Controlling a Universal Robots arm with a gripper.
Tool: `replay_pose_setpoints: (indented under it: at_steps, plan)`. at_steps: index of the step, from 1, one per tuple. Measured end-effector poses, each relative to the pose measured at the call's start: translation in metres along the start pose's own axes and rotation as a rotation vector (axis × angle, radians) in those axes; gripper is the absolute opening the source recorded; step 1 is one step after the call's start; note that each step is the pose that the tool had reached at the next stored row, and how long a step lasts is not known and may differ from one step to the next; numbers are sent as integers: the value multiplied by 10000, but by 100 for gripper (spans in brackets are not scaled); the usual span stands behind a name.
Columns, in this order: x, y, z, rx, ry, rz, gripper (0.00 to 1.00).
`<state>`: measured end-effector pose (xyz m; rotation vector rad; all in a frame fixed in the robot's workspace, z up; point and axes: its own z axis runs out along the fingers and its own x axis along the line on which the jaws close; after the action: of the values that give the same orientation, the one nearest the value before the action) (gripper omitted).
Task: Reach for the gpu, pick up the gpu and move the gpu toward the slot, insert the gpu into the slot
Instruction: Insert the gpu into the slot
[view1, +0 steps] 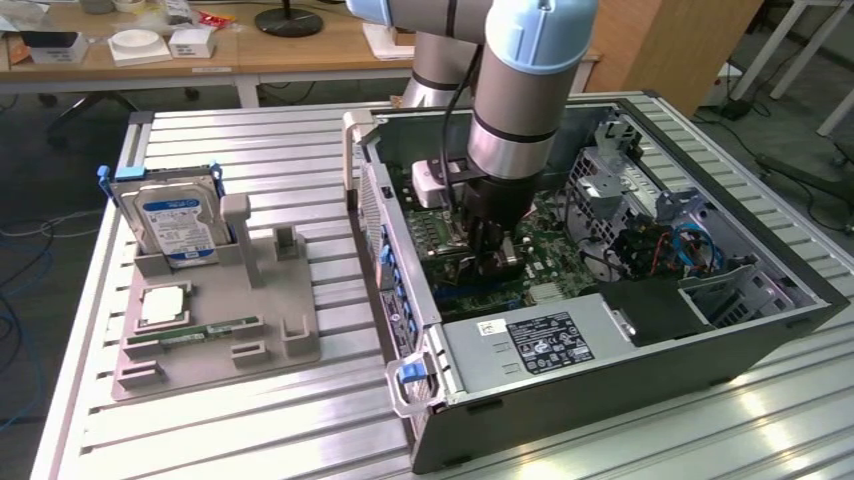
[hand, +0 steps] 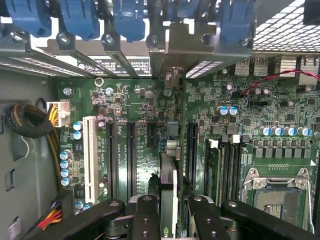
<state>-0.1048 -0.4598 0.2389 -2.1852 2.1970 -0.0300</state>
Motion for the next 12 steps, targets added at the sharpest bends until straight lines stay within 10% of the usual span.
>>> replay_pose_setpoints:
  at_steps: [12]
  plan:
    - [0,7,30,-1,-1,-72,27]
